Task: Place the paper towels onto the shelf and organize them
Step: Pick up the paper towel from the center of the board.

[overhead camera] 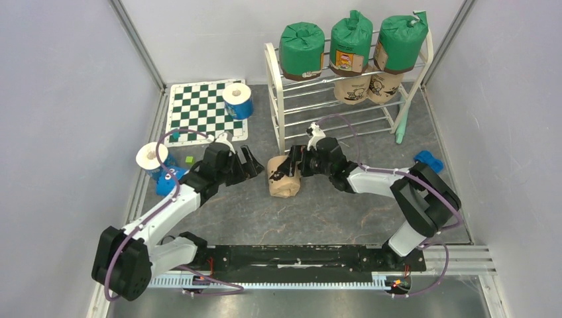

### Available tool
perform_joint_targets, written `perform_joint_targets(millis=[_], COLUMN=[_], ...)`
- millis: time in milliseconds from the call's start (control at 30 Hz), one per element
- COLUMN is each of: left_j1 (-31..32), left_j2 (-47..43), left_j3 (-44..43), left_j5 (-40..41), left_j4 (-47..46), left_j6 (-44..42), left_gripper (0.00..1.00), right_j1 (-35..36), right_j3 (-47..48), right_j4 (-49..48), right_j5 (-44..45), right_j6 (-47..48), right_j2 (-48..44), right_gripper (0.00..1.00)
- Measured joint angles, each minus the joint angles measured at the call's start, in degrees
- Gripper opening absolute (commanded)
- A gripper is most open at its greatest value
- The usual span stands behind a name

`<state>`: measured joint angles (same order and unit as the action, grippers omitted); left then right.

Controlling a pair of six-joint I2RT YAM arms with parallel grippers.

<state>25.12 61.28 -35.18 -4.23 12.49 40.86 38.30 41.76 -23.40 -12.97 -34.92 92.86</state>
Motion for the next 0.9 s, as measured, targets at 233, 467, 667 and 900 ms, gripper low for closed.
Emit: perform_joint_targets(millis=[233, 467, 667, 900], left_j1=[0.0, -0.4, -0.6, -0.6], left_j2=[1.0, -3.0, -5.1, -3.6], left_j3=[0.0, 0.0, -2.8, -10.5], left_j5=[-1.2, -5.1, -13.2, -22.7], left_j4=[-0.6, -0.8, 0.0, 2.6], left_j6=[0.0, -0.7, -5.5, -10.5], left_gripper=[0.96, 0.96, 0.96, 0.94], right_j1=[0.6, 0.6, 0.6, 0.2], right_j3=[0.5, -6.2, -13.3, -18.6], right_j4=[-2.2, -8.7, -15.7, -28.3], right_j5=[-1.8, -4.8, -11.0, -18.8], right_j6=[0.2, 2.0, 9.2, 14.0], right_j2=[1.7, -1.7, -7.2, -11.1], right_gripper=[0.85, 0.70, 0.62, 0.58])
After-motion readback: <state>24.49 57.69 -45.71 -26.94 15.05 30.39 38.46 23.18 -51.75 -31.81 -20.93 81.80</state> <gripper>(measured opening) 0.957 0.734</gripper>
